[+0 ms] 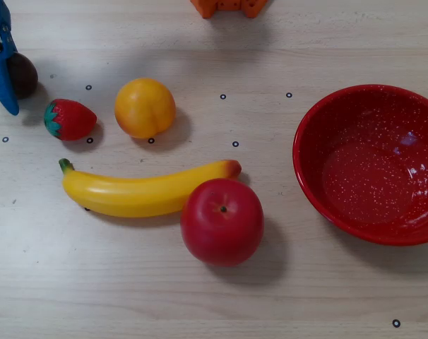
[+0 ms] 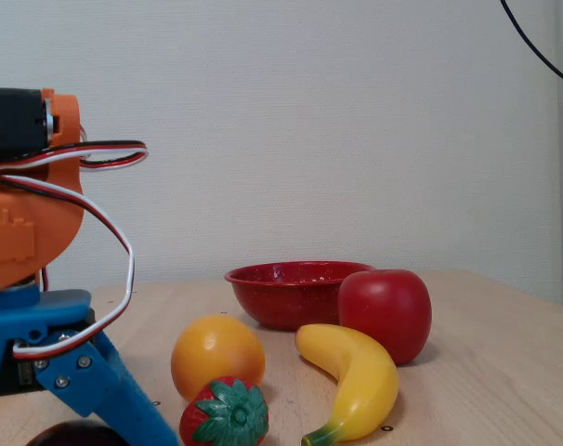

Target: Put plum in the red bowl.

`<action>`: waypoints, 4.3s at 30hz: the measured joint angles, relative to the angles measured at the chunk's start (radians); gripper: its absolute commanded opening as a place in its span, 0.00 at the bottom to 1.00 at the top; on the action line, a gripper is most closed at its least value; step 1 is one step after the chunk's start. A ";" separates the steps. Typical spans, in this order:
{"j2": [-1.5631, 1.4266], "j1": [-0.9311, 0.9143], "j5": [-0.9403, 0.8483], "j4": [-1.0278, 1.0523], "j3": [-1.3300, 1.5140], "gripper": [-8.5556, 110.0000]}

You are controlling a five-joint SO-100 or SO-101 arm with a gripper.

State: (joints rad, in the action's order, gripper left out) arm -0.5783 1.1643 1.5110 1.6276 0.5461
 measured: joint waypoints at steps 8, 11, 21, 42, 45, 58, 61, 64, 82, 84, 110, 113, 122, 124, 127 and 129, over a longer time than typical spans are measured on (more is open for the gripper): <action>-0.002 0.002 0.021 0.000 -0.002 0.32; -0.003 0.002 0.025 0.000 -0.002 0.30; -0.003 0.002 0.044 0.000 -0.003 0.21; -0.066 0.006 -0.011 0.080 0.002 0.07; -0.181 0.009 -0.051 0.130 0.000 0.07; -0.652 -0.189 -0.357 0.178 -0.002 0.07; -0.785 -0.318 -0.499 0.178 0.021 0.07; -0.890 -0.456 -0.653 0.178 0.074 0.07; -1.184 -1.226 -1.601 0.172 0.130 0.07; -1.184 -1.312 -1.680 0.124 0.189 0.07; -0.956 -1.626 -1.371 -1.008 1.189 0.07; -0.957 -1.638 -1.362 -1.008 1.189 0.20; -0.957 -1.638 -1.364 -0.841 1.189 0.46; -0.957 -1.638 -1.364 -0.841 1.189 0.51; -0.957 -1.637 -1.364 -0.839 1.189 0.54; -0.957 -1.637 -1.364 -0.811 1.187 0.52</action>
State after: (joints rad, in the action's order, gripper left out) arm -1.5355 -0.4725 0.1473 0.8161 1.7334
